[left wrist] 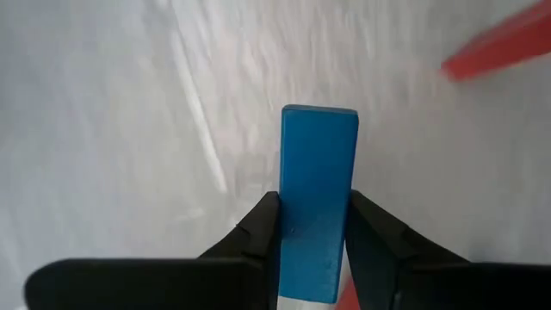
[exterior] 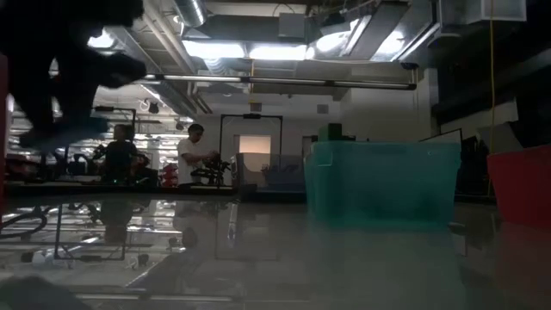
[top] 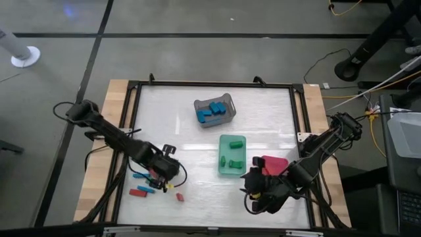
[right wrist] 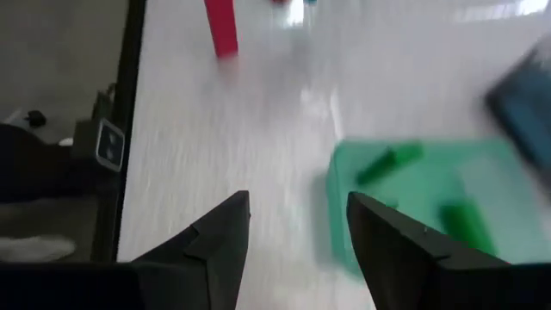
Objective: Sort blocks
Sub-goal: Put the blue block into the gray bin
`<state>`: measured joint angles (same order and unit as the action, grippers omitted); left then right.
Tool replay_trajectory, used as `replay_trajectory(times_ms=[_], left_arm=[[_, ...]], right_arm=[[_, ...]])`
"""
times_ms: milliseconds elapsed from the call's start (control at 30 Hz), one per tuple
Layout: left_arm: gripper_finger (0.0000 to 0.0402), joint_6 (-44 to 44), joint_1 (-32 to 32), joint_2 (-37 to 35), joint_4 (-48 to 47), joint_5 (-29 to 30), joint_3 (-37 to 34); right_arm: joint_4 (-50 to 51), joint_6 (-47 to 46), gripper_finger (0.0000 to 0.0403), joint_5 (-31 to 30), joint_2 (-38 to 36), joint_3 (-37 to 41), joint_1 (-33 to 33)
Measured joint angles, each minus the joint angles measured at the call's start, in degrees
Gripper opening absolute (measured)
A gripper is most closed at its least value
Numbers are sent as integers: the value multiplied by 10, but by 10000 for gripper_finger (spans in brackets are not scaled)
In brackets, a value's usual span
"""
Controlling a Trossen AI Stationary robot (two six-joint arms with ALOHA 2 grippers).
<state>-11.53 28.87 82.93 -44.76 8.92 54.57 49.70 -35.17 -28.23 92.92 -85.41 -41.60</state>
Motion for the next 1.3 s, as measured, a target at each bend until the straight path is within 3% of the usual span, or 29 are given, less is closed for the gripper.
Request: replay_trajectory(times_ms=[233, 467, 633, 767, 1167, 1300], left_arm=[[81, 0, -28, -99, 54, -2, 0], [82, -3, -60, -145, 183, -68, 1], [83, -4, -72, -142, 232, -107, 1], [82, -4, -73, -133, 234, -109, 1], [87, 10, -73, -93, 258, -118, 1], [87, 18, -73, -81, 283, -127, 1]], right_arm=[[-106, 191, 198, -81, 19, 0, 3], [-253, 471, 198, -93, 74, 0, 38], [-362, 597, 198, -93, 104, 0, 77], [-410, 643, 198, -48, 114, 0, 108], [-440, 651, 198, 144, 116, 0, 174], [-439, 651, 198, 158, 116, 0, 178]])
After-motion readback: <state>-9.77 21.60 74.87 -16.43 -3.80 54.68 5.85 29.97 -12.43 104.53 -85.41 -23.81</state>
